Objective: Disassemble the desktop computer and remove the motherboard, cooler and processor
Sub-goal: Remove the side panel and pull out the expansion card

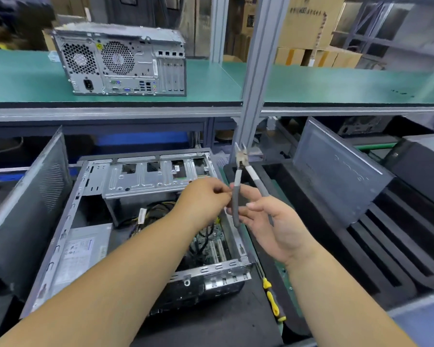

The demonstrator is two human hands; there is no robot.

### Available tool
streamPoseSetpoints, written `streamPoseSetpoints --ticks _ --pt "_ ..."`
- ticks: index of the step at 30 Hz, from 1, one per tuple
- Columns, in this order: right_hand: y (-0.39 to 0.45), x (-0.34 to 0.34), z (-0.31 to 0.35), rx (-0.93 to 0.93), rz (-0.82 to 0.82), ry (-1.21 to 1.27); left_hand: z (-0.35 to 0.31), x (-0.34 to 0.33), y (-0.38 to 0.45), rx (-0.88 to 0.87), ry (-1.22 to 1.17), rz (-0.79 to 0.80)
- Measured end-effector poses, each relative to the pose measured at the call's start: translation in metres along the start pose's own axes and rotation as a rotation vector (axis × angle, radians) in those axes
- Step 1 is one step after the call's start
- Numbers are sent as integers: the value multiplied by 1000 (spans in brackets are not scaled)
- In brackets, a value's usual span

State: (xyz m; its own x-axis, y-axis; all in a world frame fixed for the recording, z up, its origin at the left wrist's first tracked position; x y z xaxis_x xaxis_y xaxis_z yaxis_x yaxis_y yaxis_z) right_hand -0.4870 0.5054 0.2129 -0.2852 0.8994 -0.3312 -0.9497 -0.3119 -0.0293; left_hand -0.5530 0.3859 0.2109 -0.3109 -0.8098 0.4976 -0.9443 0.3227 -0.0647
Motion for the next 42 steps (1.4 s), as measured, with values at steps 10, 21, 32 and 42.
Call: streamPoseSetpoints --ticks 10,21,32,42 --pt "-34 139 14 -69 -325 -167 -12 -57 19 1 16 4" --pt "-22 208 -15 -419 -271 -582 -1 -80 25 66 75 -31" --pt "24 153 -31 -255 -30 -309 19 -66 7 159 49 -100" --pt "37 25 -54 -245 103 -230 60 -46 -37 308 -251 82"
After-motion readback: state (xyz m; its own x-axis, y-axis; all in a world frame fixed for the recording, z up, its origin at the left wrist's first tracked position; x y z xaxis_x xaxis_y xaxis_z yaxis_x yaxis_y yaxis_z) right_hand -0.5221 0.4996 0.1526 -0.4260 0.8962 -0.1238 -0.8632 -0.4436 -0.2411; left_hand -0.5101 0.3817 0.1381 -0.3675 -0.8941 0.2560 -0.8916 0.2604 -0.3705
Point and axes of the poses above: each hand's wrist, its own y-axis towards the middle knuckle, its own x-axis out of the back of the hand, z = x × y, the point moved 8 cm from there along y, towards the middle knuckle, and after that the axes turned 9 degrees about z, right-handed, at the moved point
